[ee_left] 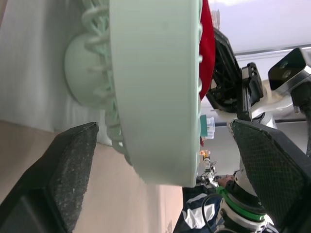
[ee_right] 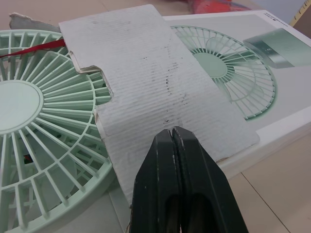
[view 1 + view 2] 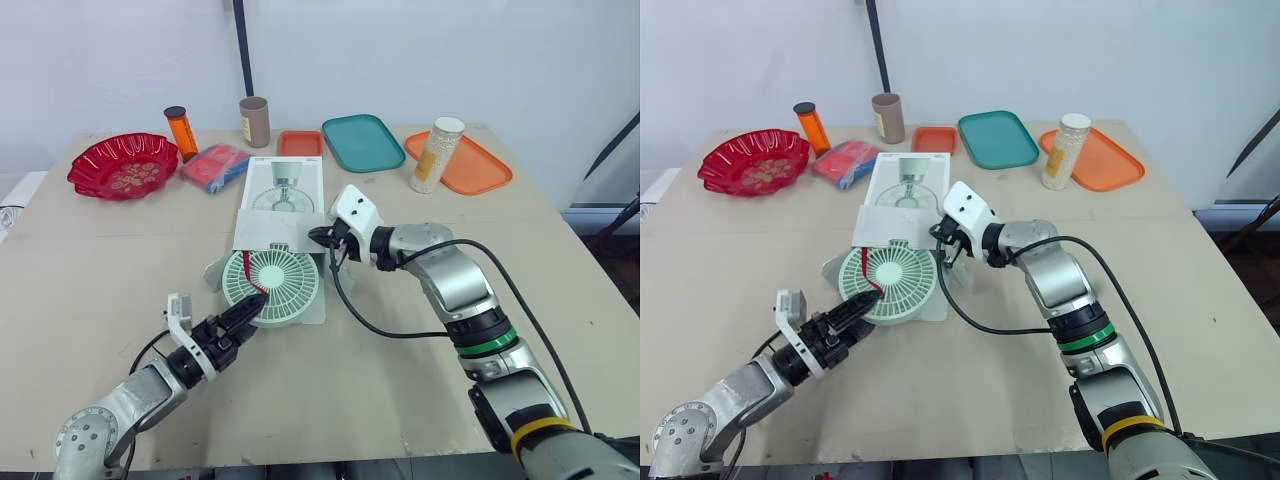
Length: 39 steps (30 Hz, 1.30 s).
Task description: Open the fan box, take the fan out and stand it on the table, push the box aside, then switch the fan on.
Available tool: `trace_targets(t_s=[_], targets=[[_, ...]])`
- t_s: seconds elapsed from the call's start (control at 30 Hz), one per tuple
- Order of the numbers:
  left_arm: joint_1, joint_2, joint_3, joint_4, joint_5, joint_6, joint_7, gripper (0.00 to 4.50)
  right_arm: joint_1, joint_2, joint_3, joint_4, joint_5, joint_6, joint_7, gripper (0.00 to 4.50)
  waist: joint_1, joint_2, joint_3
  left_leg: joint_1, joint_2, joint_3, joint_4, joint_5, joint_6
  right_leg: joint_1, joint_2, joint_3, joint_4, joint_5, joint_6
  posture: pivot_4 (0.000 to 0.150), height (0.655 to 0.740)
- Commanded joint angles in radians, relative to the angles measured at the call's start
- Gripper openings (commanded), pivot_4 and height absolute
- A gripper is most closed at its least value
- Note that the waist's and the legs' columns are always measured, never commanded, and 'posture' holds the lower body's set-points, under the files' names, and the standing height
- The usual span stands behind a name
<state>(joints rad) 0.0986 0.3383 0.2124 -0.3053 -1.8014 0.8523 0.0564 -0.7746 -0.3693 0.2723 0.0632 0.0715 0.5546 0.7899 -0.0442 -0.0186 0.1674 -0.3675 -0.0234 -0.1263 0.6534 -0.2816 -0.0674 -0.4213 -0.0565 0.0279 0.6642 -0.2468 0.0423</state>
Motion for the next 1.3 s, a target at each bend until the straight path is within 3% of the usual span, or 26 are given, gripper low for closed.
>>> trace_targets(t_s=[0.03,0.4,0.57,1.13,1.3], targets=[[0.013,0.056,0.044,-0.057,-0.021,0.004,-0.066,4.45,-0.003,0.001,0.007,-0.012,-0.005,-0.004,0.003,0.00,0.000,0.000,0.000,0.000,0.000,0.000,0.000,0.000,0.000,0.000,0.000,0.000,0.000,0.000,0.000,0.150,0.7400],[0.143,0.301,0.203,-0.082,-0.015,0.078,-0.315,4.45,-0.015,0.013,-0.004,-0.004,0.010,-0.003,0.005,0.00,-0.002,0.001,0.001,0.000,0.001,0.000,-0.001,-0.002,0.004,-0.001,0.001,0.000,0.000,0.000,-0.001,0.150,0.7400],[0.192,0.415,0.202,-0.108,0.244,0.083,-0.517,4.45,-0.018,0.023,-0.003,0.004,0.007,-0.010,0.005,0.00,-0.003,0.001,0.001,0.000,0.000,0.001,-0.002,-0.003,0.005,-0.001,0.001,0.000,-0.001,-0.001,-0.001,0.150,0.7400],[-0.026,0.291,0.158,0.273,0.286,0.160,-0.592,4.45,-0.010,0.022,-0.003,-0.001,-0.001,-0.012,-0.003,0.00,-0.003,0.001,0.001,0.000,0.001,0.000,-0.002,-0.003,0.005,-0.001,0.000,-0.001,0.000,-0.001,-0.001,0.150,0.7400],[-0.067,0.288,0.159,0.276,0.278,0.199,-0.609,4.45,-0.006,0.027,-0.001,-0.005,0.000,-0.011,-0.010,0.00,-0.003,0.001,0.001,0.000,0.001,0.000,-0.002,-0.003,0.005,-0.001,0.000,-0.001,0.000,-0.001,-0.001,0.150,0.7400]])
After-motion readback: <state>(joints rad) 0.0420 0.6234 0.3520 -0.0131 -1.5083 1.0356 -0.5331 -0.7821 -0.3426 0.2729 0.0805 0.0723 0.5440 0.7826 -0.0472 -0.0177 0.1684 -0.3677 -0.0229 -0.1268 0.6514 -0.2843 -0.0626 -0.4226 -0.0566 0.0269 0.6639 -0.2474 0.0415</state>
